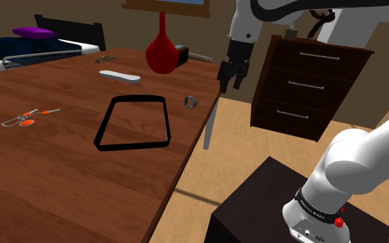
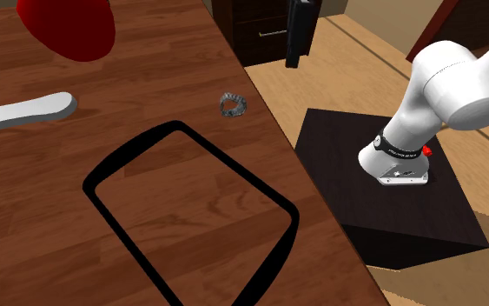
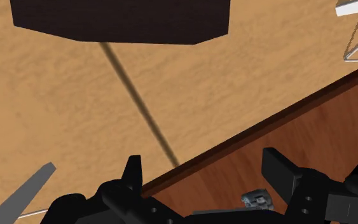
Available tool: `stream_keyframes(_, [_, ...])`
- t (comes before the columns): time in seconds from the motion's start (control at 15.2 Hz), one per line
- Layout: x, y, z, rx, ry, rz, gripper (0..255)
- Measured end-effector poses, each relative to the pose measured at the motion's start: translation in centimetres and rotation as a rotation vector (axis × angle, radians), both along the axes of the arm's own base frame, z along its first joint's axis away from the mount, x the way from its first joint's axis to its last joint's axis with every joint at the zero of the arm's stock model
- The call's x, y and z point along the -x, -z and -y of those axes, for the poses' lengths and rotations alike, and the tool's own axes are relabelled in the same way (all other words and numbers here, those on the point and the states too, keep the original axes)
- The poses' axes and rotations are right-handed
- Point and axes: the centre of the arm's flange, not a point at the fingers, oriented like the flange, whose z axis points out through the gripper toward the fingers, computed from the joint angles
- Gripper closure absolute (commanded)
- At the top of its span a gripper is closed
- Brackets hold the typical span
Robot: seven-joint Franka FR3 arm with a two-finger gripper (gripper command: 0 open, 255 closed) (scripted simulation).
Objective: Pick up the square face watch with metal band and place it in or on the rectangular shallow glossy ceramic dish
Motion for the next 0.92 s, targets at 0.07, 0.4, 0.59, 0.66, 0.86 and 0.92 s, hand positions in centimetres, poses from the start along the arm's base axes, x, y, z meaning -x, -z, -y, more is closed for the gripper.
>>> stream_keyframes(0.07, [-1.2, 0.3, -1.0, 0.0, -0.007, 0.004, 0])
stream_keyframes(0.4, [-5.9, 1.3, -4.5, 0.001, -0.039, 0.025, 0])
stream_keyframes(0.59, [-8.8, 2.4, -7.3, 0.001, -0.059, 0.037, 0])
stream_keyframes(0.66, [-9.4, 2.6, -7.8, 0.001, -0.064, 0.04, 0])
stream_keyframes(0.86, [-9.9, 3.8, -8.5, 0.001, -0.068, 0.043, 0])
stream_keyframes(0.92, [-10.0, 4.3, -8.6, 0.001, -0.068, 0.043, 0])
